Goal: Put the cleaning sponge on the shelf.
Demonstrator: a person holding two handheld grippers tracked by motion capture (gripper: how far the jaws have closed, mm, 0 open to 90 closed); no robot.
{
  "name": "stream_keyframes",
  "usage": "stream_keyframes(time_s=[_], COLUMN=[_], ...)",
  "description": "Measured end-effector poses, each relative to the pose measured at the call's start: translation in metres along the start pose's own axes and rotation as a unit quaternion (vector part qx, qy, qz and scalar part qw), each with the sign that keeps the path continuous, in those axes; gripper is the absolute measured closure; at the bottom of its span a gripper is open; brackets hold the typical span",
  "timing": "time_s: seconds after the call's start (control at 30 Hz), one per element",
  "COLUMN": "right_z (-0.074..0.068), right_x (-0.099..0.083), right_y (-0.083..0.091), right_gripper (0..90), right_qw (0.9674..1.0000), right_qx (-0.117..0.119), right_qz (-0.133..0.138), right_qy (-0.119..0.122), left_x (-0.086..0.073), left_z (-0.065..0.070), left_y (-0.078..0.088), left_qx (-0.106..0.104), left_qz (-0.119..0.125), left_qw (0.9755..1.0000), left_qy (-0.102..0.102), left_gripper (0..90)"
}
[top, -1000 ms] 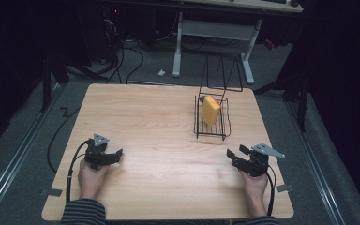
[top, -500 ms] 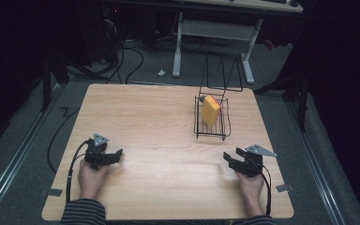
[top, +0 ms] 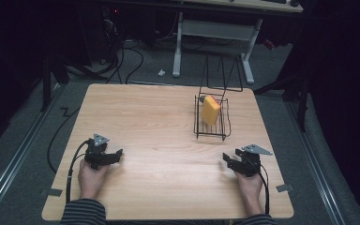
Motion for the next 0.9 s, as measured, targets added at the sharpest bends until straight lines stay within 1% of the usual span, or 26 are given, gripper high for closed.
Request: stream_keyframes(time_s=[0.1,0.17,0.2,0.27,0.33,0.37,0.43,0.9], right_z=[0.0016,0.0022,0.0020,0.0012,-0.0005,-0.0015,-0.0020,-0.0025], right_x=[-0.0002,-0.0011,-0.0024,-0.0050,-0.0065,-0.0069,-0.0069,-0.0072], right_y=[-0.0008,-0.0014,-0.0028,-0.0065,-0.0090,-0.0095,-0.0100,-0.0103], right_gripper=[35.2,34.8,34.4,34.2,34.0,34.0,33.9,31.5], right_qw=[1.0000,0.9999,0.9997,0.9987,0.9976,0.9969,0.9963,0.9962], right_qx=[-0.005,-0.011,-0.016,-0.025,-0.033,-0.039,-0.044,-0.043], right_qz=[-0.001,-0.007,-0.016,-0.035,-0.046,-0.049,-0.049,-0.051], right_qy=[0.000,0.006,0.010,0.026,0.039,0.048,0.055,0.057], left_x=[0.0000,0.0001,0.0000,0.0000,0.0000,0.0000,0.0000,-0.0002], left_z=[0.0000,0.0000,0.0000,0.0000,0.0000,0.0000,0.0000,0.0001], left_y=[0.0000,-0.0001,0.0000,0.0000,0.0000,0.0000,0.0000,0.0002], left_qx=[0.000,0.000,0.000,0.000,0.000,0.000,0.000,-0.001], left_qz=[0.000,0.001,0.000,0.000,0.000,0.000,0.000,0.000], left_qw=[1.0000,1.0000,1.0000,1.0000,1.0000,1.0000,1.0000,1.0000], left_qy=[0.000,0.000,0.000,0.000,0.000,0.000,0.000,0.000], left_gripper=[23.1,23.1,23.2,23.2,23.1,23.2,23.2,23.1])
Point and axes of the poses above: each handheld gripper's, and its own axes: y roughly backward along the jaws, x roughly out of its top, z roughly to its right, the point moved 10 cm from there along -y, roughly forward along the jaws, and after that the axes turned 7 degrees about -x, right-handed, at the moved point
